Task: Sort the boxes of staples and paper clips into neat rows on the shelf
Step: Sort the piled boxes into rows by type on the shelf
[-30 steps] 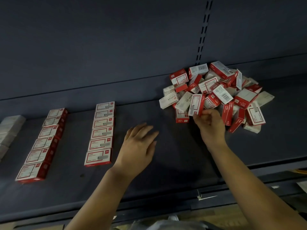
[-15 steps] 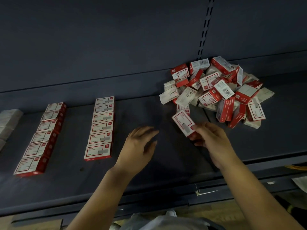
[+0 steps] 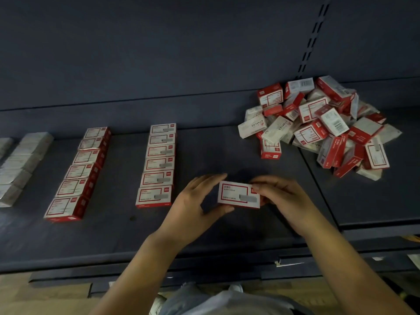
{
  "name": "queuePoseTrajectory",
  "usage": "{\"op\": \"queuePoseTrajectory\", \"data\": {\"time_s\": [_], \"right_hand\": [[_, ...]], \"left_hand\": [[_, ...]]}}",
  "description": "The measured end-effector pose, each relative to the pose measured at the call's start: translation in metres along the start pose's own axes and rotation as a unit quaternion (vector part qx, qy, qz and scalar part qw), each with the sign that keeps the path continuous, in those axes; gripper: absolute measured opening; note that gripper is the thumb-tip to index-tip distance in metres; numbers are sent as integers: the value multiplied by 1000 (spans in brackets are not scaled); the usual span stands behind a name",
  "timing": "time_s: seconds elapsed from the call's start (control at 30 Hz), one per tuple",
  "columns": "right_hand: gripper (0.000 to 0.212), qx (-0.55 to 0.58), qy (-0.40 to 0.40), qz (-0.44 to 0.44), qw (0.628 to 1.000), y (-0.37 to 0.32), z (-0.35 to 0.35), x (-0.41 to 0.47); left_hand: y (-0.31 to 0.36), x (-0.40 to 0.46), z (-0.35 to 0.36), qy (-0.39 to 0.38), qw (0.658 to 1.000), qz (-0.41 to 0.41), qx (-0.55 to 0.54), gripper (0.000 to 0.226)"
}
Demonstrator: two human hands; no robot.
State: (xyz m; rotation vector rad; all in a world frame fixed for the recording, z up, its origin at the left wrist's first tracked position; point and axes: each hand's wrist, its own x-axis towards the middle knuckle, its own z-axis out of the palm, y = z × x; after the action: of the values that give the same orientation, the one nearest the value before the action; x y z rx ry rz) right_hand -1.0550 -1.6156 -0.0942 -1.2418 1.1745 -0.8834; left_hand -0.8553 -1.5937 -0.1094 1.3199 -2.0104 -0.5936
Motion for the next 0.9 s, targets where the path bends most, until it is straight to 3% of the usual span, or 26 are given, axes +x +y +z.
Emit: {"op": "queuePoseTrajectory", "data": {"time_s": [0.1, 0.2, 0.3, 0.4, 0.53, 0.63, 0.9], "right_hand": [[23, -20, -19, -11, 1000, -2, 7, 2], [20, -44, 33, -26, 998, 2, 14, 8], [17, -144, 99, -77, 982, 9, 22, 15], [18, -233, 99, -141, 957, 16, 33, 22], [21, -289, 112, -225, 924, 26, 42, 37], [20, -293, 115, -226, 922, 29, 44, 42], [19, -297, 122, -243, 915, 31, 42, 45]], "left_hand": [[-5, -4, -7, 11, 1000, 11, 7, 54], [-18, -2, -9, 34, 996, 27, 75, 55], [-34, 6, -8, 77, 983, 6, 168, 55], [-43, 21, -9, 94, 963, -31, 252, 53], [-45, 45, -16, 1, 936, -136, 326, 46], [-52, 59, -16, -63, 905, -153, 391, 45], [-73, 103, -18, -66, 881, -148, 445, 34]]}}
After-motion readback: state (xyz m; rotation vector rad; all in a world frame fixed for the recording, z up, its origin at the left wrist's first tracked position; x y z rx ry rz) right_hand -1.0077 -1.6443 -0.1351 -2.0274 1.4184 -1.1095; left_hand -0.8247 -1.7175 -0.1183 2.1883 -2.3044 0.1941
